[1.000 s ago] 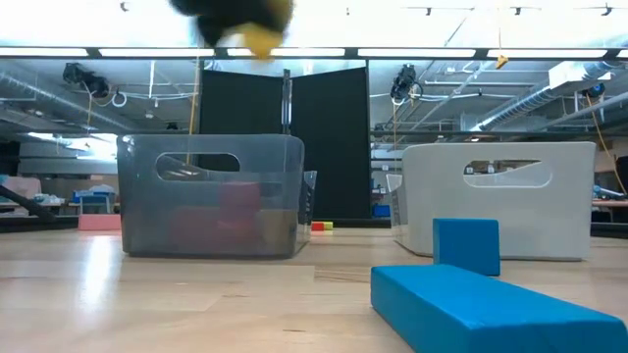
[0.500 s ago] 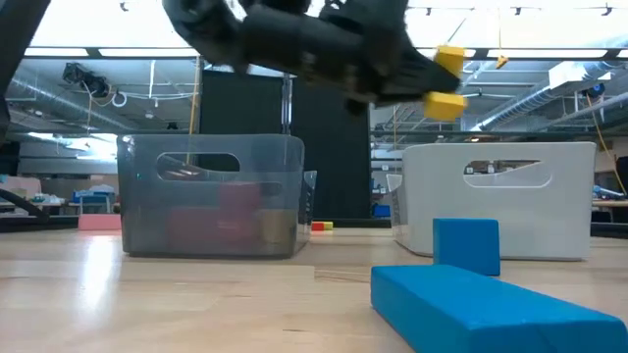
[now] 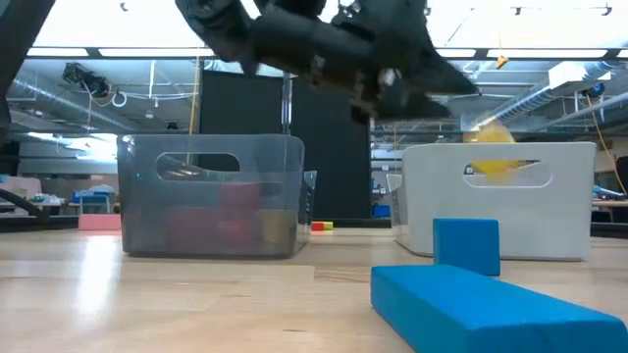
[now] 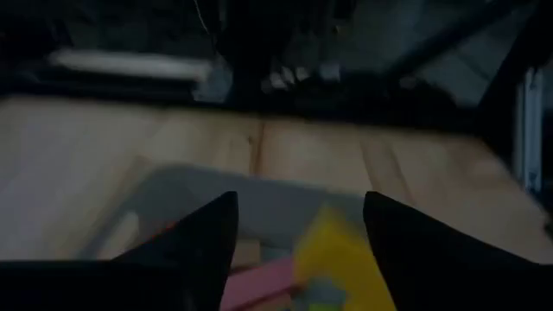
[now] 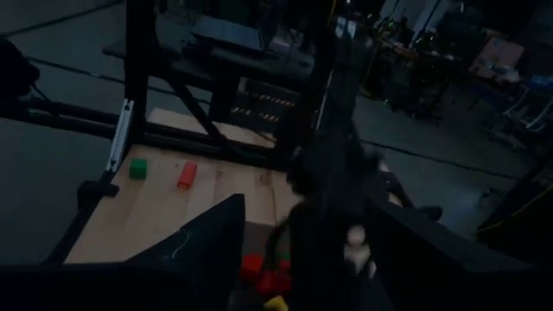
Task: Sort blocks by size
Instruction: Put the large yellow block into the gray bin, then put the small blue block into the black bin
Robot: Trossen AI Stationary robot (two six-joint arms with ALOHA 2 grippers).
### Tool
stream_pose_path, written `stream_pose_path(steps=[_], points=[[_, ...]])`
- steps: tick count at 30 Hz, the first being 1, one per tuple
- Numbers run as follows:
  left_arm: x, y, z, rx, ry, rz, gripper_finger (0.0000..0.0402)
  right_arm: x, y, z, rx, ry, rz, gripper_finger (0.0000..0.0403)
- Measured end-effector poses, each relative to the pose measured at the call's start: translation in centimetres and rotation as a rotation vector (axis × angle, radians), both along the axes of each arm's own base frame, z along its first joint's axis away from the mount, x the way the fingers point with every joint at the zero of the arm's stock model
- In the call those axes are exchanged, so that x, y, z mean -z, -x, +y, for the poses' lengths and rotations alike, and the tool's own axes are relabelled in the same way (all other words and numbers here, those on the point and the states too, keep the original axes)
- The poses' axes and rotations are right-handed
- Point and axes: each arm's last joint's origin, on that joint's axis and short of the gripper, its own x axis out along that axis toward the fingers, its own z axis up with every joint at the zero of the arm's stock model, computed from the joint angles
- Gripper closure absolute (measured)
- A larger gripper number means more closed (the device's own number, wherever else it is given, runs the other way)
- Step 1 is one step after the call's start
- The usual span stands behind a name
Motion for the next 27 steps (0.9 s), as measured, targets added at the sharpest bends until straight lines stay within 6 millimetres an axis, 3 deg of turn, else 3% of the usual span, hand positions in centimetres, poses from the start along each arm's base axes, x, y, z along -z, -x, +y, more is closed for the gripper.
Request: stream_pose_path(steps=[4,9,14,17,21,27], points=[[-0.7,3.2,0.2,-0.045,0.001,-0.062,0.0142,1.0,-0.5,0.7,-0.003,0.007,0.031,0.0158],[-1.8,9.6,0.5,-0.061,0.049,-0.172,0.0172,2.2,-1.3,1.5,-0.032,-0.035,0.066,0.0155],[-3.3,15.9,-0.6,-0.017,0.075,-0.282,0.0197,5.6,-3.6,2.8,-0.147,-0.086,0.212,0.0155],[-4.1,18.4,-1.2,-0.003,0.089,-0.322,0.0203,8.2,-5.4,3.2,-0.184,-0.123,0.312,0.0151],[-4.8,20.3,-1.9,0.028,0.101,-0.361,0.0204,11.4,-7.3,3.5,-0.264,-0.125,0.447,0.0144],[-5.0,20.9,-2.8,0.033,0.090,-0.368,0.0204,13.5,-9.3,4.6,-0.418,0.064,0.602,0.0133]])
